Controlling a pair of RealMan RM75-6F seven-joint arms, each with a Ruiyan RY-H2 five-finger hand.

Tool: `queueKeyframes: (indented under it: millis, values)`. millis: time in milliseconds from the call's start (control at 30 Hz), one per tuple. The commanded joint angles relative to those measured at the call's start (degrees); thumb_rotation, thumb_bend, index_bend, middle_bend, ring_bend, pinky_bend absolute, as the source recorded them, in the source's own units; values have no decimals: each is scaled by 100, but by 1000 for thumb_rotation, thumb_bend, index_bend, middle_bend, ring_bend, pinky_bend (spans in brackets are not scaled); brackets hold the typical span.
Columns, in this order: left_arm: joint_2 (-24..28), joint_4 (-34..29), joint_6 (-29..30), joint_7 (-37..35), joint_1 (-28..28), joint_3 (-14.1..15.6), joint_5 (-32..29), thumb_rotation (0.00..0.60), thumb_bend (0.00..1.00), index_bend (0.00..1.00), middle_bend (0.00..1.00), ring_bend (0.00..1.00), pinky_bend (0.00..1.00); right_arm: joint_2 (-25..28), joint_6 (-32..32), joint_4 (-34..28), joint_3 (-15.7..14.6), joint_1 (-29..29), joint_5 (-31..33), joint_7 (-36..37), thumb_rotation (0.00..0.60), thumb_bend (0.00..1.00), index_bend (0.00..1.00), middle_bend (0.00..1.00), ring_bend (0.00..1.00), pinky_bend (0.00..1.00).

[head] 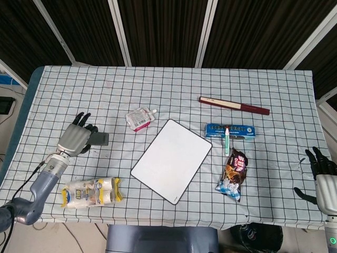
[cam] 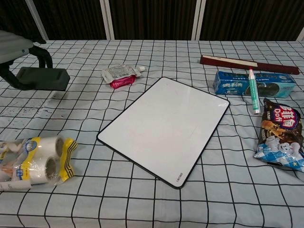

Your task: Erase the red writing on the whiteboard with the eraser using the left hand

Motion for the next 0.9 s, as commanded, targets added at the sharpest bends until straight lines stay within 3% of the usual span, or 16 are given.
queueKeyframes:
  millis: [33, 433, 700, 900]
  values:
    - [-268, 426, -166, -347, 35, 72, 149, 600, 365, 354, 392, 0, 48, 0, -4, 4, 1, 1, 2, 2, 600, 75, 4, 21, 135, 187]
    - [-602, 786, -345, -564, -47, 36, 387, 600, 312, 327, 353, 0, 48, 10, -10, 12, 5, 2, 10, 22, 600, 75, 4, 21, 135, 187]
    - [-563, 643, -576, -248, -98, 11, 278, 600, 126, 21, 107, 0, 46, 17, 1, 13, 10, -5, 17, 28, 600, 75, 4, 21, 135, 187]
    - [42, -296, -207, 279, 35, -40, 271, 600, 123, 0, 66, 0, 47, 16, -1, 18, 14, -2, 19, 29, 600, 75, 4, 21, 135, 187]
